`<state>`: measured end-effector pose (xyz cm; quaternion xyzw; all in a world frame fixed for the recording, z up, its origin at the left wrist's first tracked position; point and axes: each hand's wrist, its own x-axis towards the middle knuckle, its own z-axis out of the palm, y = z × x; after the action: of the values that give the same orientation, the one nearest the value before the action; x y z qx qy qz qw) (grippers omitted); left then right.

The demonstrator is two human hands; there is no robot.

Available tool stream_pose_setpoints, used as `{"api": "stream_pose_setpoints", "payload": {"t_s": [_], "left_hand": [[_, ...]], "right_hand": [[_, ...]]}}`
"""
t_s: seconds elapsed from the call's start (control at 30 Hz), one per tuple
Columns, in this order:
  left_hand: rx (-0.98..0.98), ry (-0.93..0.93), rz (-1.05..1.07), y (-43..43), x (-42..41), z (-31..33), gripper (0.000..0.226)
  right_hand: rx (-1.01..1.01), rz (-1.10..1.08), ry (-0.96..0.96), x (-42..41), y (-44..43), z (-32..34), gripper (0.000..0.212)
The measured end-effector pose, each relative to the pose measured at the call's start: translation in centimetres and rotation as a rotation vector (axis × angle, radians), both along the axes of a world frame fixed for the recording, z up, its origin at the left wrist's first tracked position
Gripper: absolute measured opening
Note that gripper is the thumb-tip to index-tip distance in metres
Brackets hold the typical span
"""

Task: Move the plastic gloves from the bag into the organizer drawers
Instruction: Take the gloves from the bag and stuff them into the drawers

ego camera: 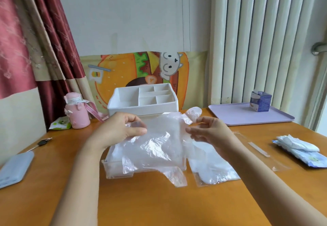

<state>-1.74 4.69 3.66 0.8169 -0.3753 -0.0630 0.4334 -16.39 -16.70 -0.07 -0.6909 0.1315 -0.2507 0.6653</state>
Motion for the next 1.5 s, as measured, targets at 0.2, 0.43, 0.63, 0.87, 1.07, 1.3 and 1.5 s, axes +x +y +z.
{"api": "stream_pose_setpoints", "payload": {"t_s": [0.2, 0.43, 0.63, 0.87, 1.07, 1.3, 1.5], "left_hand": [[0.051, 0.033, 0.205, 0.8, 3.5, -1.8, 0.024], [0.111, -0.032, 0.32, -0.3, 3.9, -3.8, 0.051], [0.211, -0.111, 0.36, -0.9, 4.7, -4.5, 0.031], [0.351, -0.159, 0.548, -2.2, 4.3, -4.9, 0.046], [0.28, -0.297, 0.688, -2.2, 3.5, -3.4, 0.029], [0.465, -0.156, 0.406, -3.5, 3.0, -5.0, 0.014], [0.71, -0.121, 0.192, -3.3, 3.0, -6.0, 0.018]], "right_hand": [[-0.251, -0.216, 0.113, 5.2, 1.9, -0.5, 0.043], [-0.779, -0.452, 0.214, 5.1, 3.2, -0.9, 0.032], [-1.089, 0.142, 0.337, 5.8, 6.8, -0.2, 0.044], [-1.141, 0.369, 0.624, 8.7, 7.1, -0.5, 0.058], [-1.134, 0.396, 0.687, 9.3, 7.5, -0.9, 0.065], [-1.108, 0.432, 0.743, 10.3, 9.0, -0.4, 0.053], [-0.919, 0.378, 0.678, 9.1, 9.3, 0.1, 0.044]]}}
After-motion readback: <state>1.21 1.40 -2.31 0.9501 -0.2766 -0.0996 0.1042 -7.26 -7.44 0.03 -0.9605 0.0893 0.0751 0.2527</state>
